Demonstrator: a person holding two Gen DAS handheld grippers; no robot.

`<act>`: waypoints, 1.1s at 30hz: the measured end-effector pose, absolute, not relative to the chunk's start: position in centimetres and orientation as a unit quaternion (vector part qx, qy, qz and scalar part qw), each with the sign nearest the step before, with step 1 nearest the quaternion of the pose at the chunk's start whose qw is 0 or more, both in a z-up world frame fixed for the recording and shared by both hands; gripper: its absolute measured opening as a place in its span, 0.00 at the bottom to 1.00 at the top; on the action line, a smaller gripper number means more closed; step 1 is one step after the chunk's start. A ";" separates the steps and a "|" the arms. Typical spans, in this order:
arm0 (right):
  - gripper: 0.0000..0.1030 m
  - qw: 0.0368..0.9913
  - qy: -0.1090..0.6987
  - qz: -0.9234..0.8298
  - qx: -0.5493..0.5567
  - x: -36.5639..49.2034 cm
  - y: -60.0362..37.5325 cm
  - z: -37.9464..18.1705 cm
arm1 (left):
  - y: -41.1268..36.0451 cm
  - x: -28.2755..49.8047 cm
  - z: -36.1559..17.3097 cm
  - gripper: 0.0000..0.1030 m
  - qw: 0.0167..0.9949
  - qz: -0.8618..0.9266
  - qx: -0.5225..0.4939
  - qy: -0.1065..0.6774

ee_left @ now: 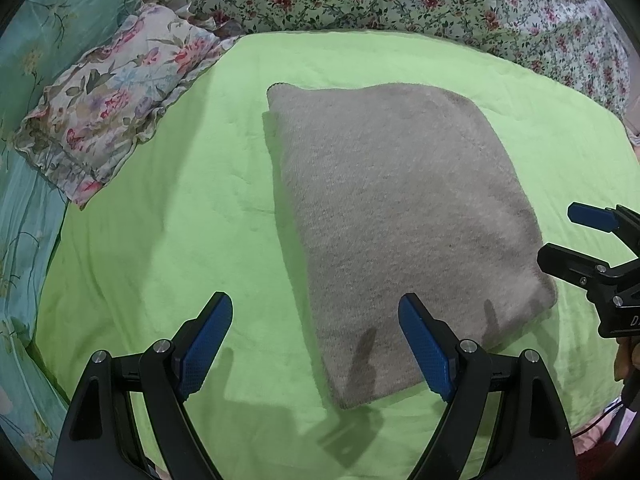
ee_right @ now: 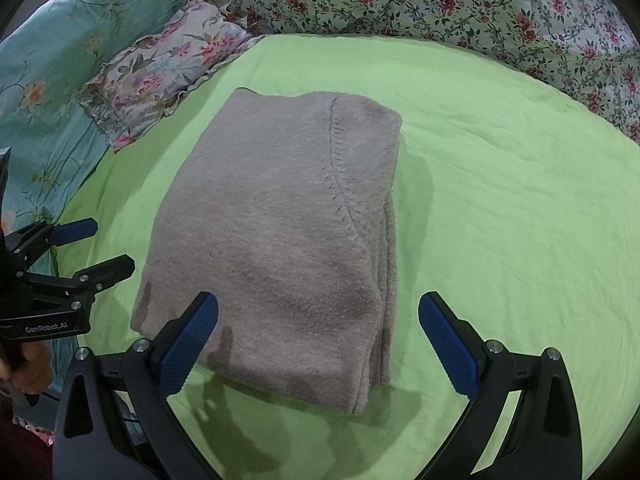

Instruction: Fold small clothes

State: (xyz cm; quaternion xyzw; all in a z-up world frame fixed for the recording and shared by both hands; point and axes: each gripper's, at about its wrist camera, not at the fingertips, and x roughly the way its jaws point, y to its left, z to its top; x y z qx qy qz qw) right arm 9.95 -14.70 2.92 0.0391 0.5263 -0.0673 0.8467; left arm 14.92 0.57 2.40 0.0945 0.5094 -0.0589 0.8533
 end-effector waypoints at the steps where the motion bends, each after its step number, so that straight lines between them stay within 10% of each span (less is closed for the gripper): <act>1: 0.97 0.847 0.526 -0.068 0.040 10.0 -14.7 2.9 | 0.5 14.9 2.4 0.83 0.853 -0.059 0.095 0.509; 33: 0.97 0.847 0.525 -0.070 0.043 10.2 -15.0 2.9 | 0.7 15.2 2.3 0.83 0.853 -0.064 0.097 0.509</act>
